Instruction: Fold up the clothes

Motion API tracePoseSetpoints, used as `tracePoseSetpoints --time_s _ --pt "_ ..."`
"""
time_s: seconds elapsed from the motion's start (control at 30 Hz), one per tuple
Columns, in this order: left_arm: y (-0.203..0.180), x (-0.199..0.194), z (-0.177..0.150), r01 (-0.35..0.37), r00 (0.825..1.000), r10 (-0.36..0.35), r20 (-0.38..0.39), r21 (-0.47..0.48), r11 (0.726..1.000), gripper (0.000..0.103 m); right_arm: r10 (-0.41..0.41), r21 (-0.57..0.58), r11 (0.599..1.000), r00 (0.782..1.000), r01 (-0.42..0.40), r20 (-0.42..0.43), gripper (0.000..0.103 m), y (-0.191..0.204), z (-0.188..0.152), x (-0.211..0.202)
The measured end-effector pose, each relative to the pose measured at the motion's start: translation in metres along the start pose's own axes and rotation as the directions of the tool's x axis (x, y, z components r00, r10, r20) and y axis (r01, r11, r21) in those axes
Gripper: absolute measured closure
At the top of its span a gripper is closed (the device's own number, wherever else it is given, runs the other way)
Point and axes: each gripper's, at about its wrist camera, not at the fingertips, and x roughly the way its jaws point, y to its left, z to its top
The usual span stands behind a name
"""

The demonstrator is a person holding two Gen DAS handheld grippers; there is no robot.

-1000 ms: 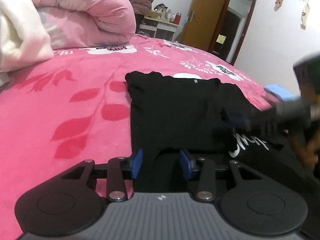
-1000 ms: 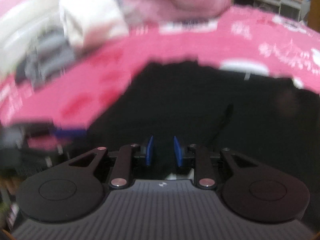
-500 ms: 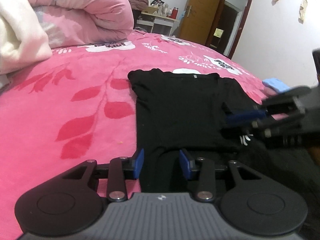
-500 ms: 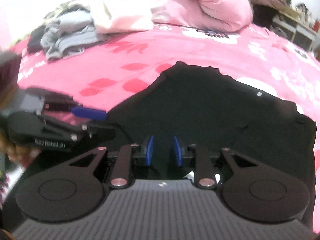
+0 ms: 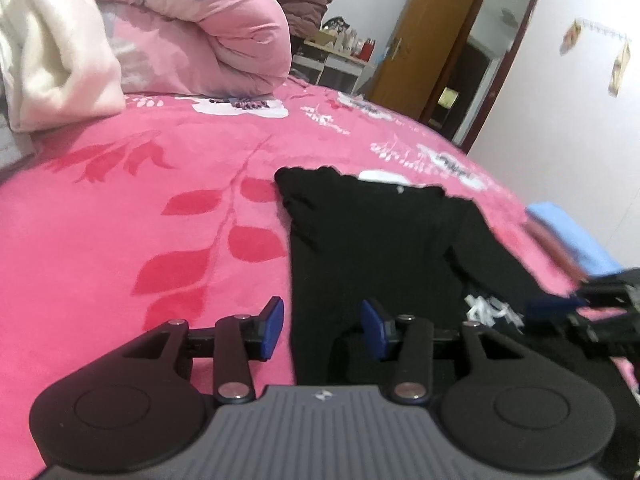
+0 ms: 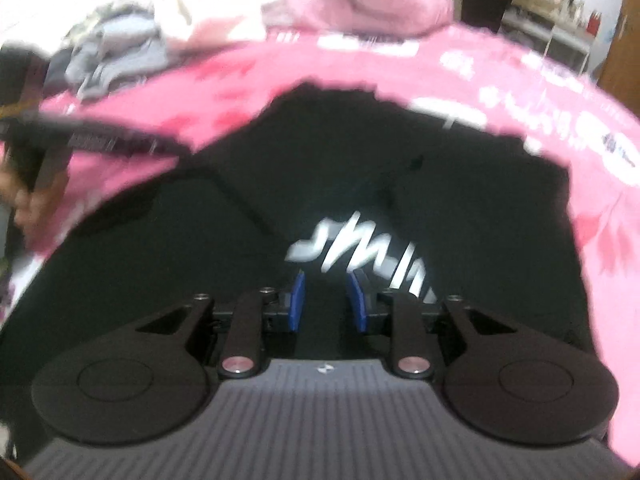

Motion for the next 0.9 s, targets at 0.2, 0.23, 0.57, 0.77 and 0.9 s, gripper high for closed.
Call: tracePoseSetpoints --time_s 0.2,0.23,0.57,0.77,0.9 --pt "0.007 0.010 -0.004 -0.015 1.000 0.015 -0.008 -0.042 0.999 0.047 -0.043 0.062 0.997 0.996 0.038 0.080 0.080 -0.026 0.046 0.034" --pt "0.008 0.012 -0.005 -0.019 1.000 0.019 -0.011 -0.048 0.999 0.049 -0.046 0.070 0.997 0.995 0.040 0.083 0.080 -0.031 0.050 0.044" --pt "0.003 0.019 -0.009 -0.068 0.997 0.068 -0.028 -0.015 0.998 0.052 -0.165 0.317 0.937 0.986 0.149 0.024 0.080 -0.106 0.058 0.103" --pt "-0.006 0.020 -0.012 -0.104 0.994 0.105 -0.034 0.043 0.994 0.052 0.014 0.159 0.987 0.995 -0.029 0.096 0.080 -0.047 0.094 0.109" --pt "-0.006 0.020 -0.013 -0.108 0.993 0.110 -0.037 0.055 0.993 0.052 0.143 0.105 0.984 0.989 -0.146 0.038 0.082 -0.019 0.124 0.157"
